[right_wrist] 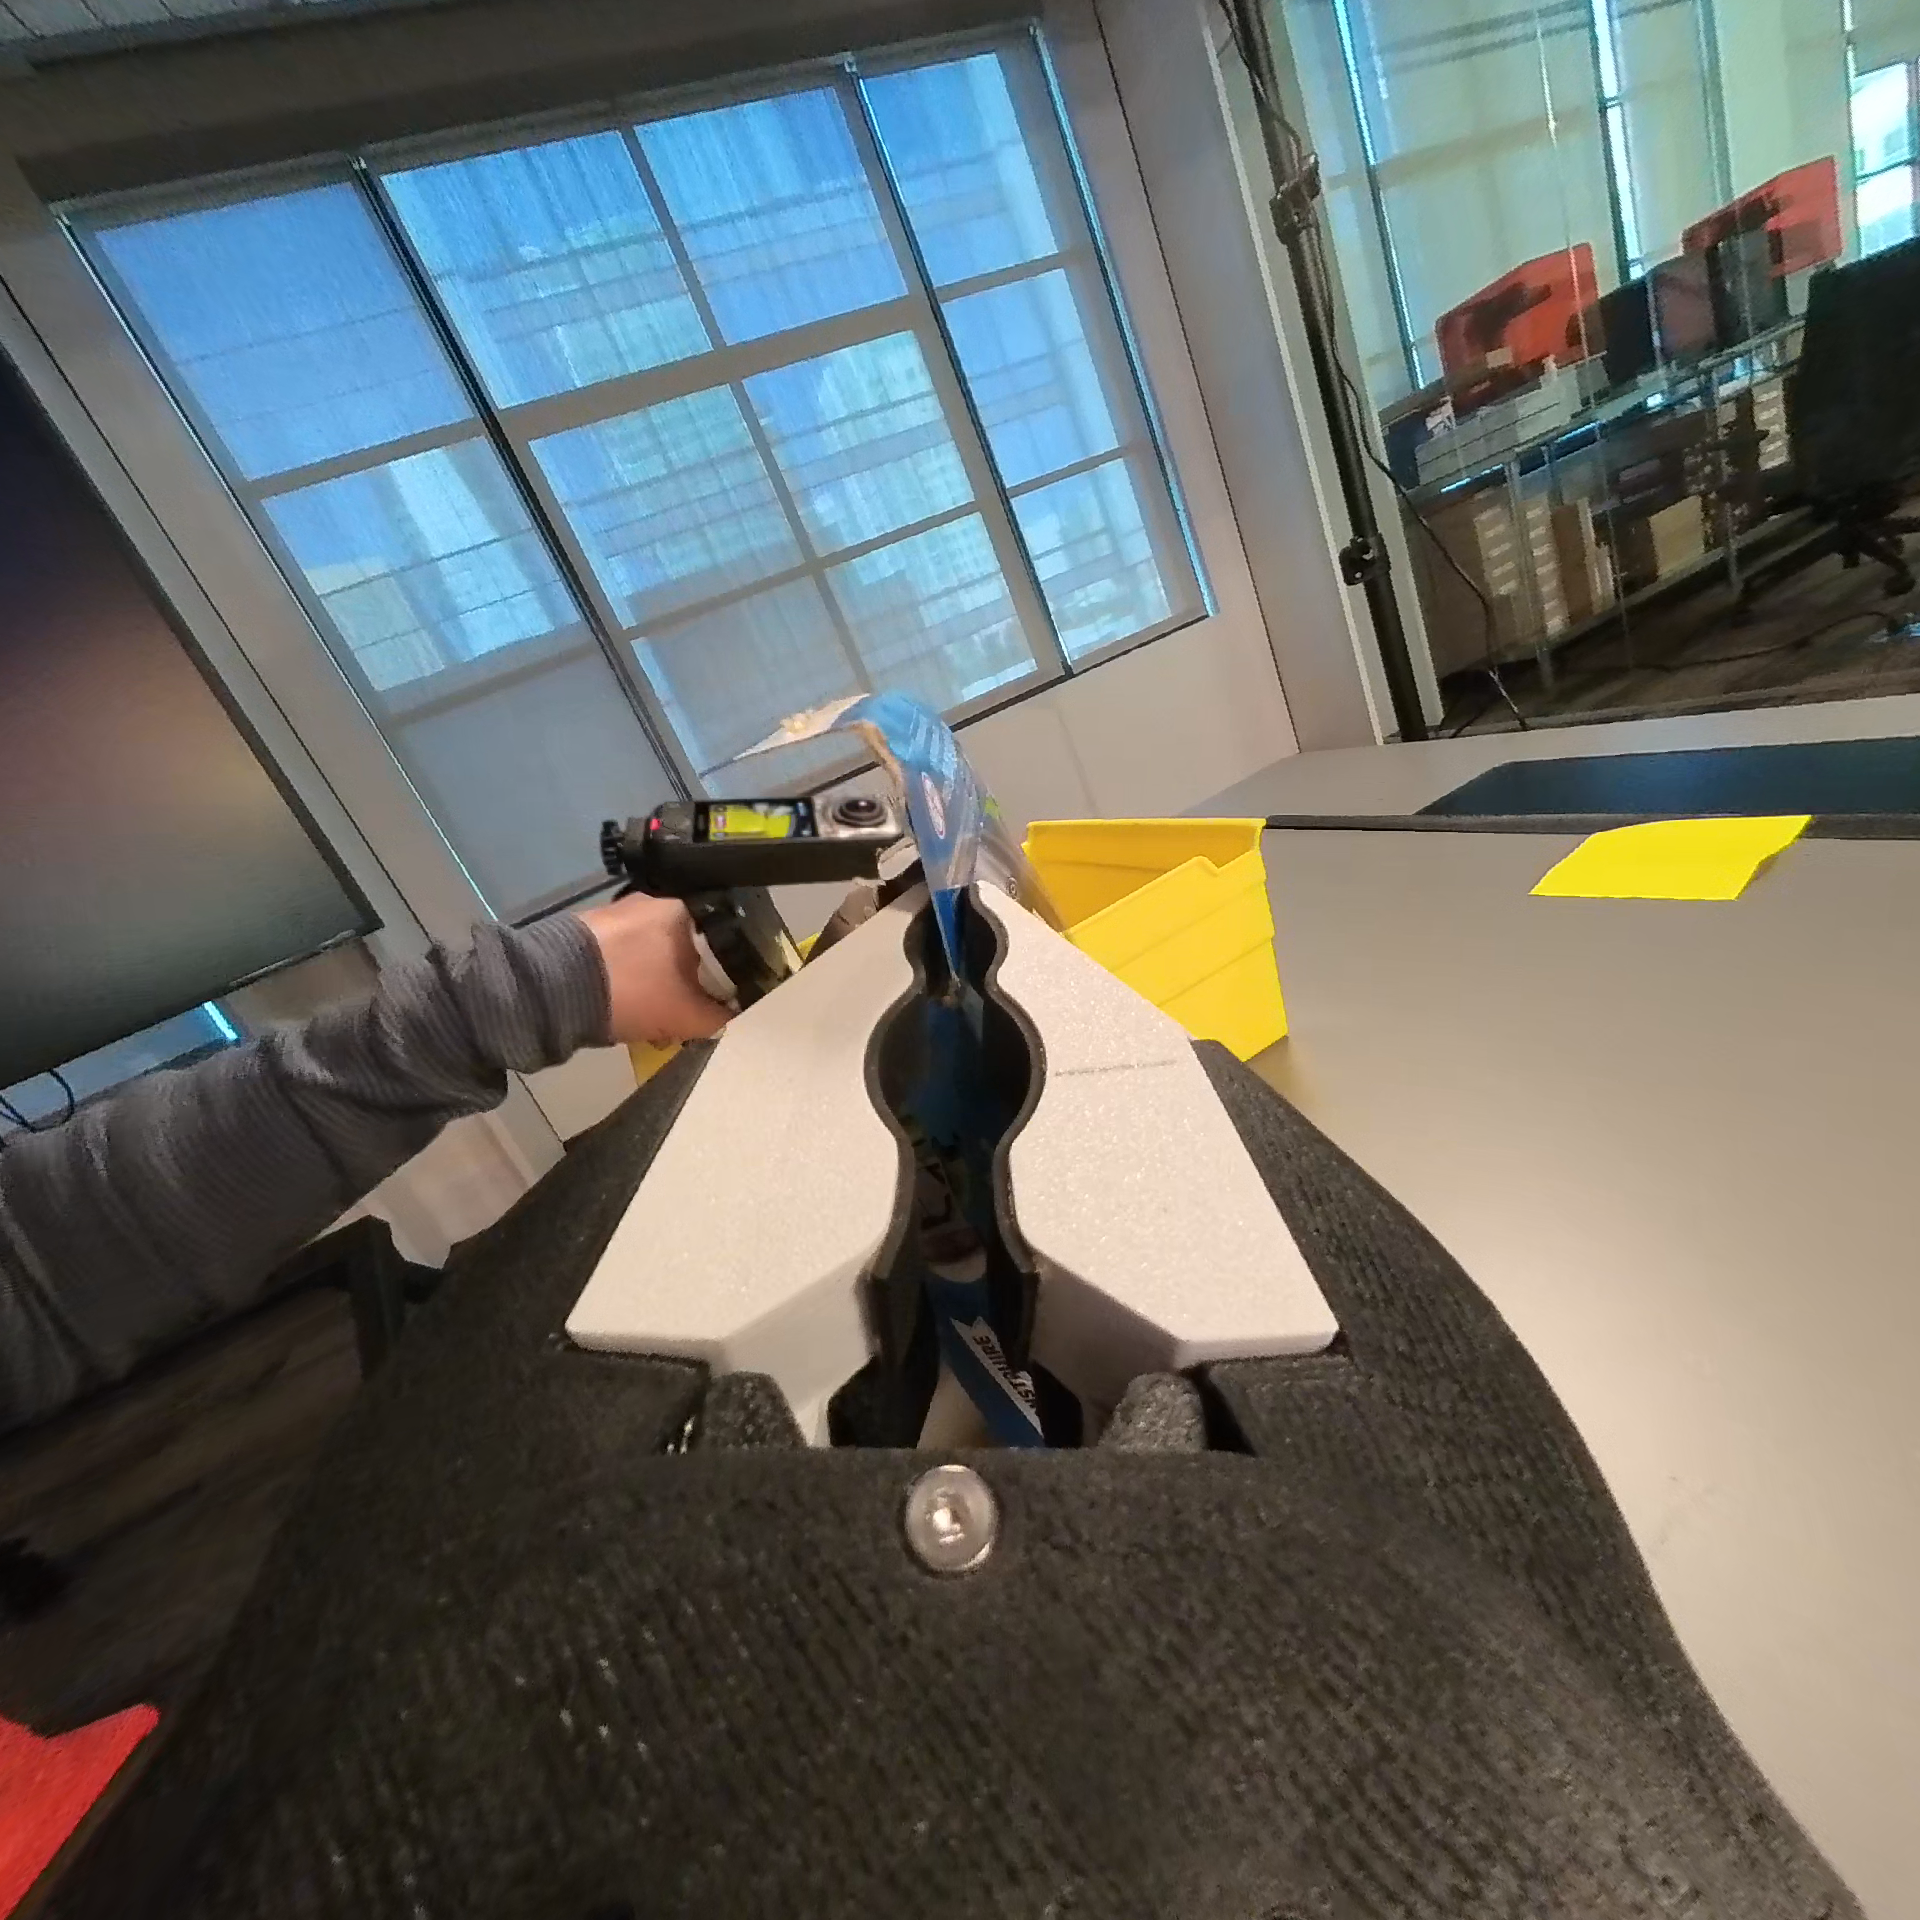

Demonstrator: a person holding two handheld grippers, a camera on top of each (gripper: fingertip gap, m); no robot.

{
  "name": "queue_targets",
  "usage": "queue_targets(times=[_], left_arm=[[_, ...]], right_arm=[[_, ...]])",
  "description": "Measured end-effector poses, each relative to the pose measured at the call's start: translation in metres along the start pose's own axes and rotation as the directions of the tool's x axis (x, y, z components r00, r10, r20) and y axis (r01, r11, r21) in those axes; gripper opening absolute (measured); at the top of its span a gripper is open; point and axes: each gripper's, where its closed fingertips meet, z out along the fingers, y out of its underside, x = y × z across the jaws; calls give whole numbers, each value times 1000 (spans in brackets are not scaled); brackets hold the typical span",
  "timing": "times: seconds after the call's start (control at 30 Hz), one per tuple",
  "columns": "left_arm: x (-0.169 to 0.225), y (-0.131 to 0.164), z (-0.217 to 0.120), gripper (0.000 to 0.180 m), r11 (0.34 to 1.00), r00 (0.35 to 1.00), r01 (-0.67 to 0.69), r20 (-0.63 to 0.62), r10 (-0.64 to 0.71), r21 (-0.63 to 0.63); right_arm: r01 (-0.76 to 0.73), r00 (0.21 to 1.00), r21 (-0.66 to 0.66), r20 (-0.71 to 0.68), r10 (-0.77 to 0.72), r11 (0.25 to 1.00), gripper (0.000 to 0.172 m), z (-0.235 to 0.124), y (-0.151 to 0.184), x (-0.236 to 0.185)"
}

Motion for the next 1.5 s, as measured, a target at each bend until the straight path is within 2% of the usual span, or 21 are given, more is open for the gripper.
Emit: queue_targets(times=[0.23,0.3,0.33,0.4,0.53,0.6,0.63,0.73,0.9,1.07,1.13,1.3,1.5], left_arm=[[0,2,9,0,997,996,-72,46,72,-2],[6,-3,8,0,998,999,-50,-12,51,43],[17,-6,7,0,997,995,-29,-96,35,69],[21,-11,3,0,994,989,-3,-147,19,107],[8,-13,-2,0,988,992,67,-120,-50,139],[9,-9,-1,2,990,988,89,-136,-73,112],[11,-8,0,10,991,986,94,-144,-80,97],[12,-7,5,17,992,987,97,-134,-85,82],[16,-11,8,14,981,966,173,-209,-151,90],[36,-20,-2,11,974,914,197,-381,-141,111],[29,-19,-2,18,972,922,213,-349,-166,101],[16,-20,-2,17,966,941,229,-282,-187,123],[20,-13,5,25,980,960,180,-232,-157,81]], right_arm=[[-6,1000,-1,2,6,1000,0,0,0,0],[-5,1000,-2,2,5,1000,0,0,0,0],[-5,1000,-2,2,5,1000,0,0,0,0],[-7,1000,-1,3,7,1000,0,0,0,0],[-12,1000,-1,3,12,1000,0,0,0,1],[-11,1000,-2,5,11,1000,0,0,0,0],[-11,1000,-3,5,11,1000,0,0,0,0],[-16,1000,-4,8,16,1000,0,0,0,0],[-20,1000,-5,11,20,1000,0,0,0,0],[-23,1000,-6,13,23,1000,0,0,0,-1],[-23,1000,-7,13,23,1000,0,0,0,-1],[-21,1000,-9,16,21,1000,0,0,1,-1],[-22,1000,-10,18,22,1000,0,0,1,-2]])
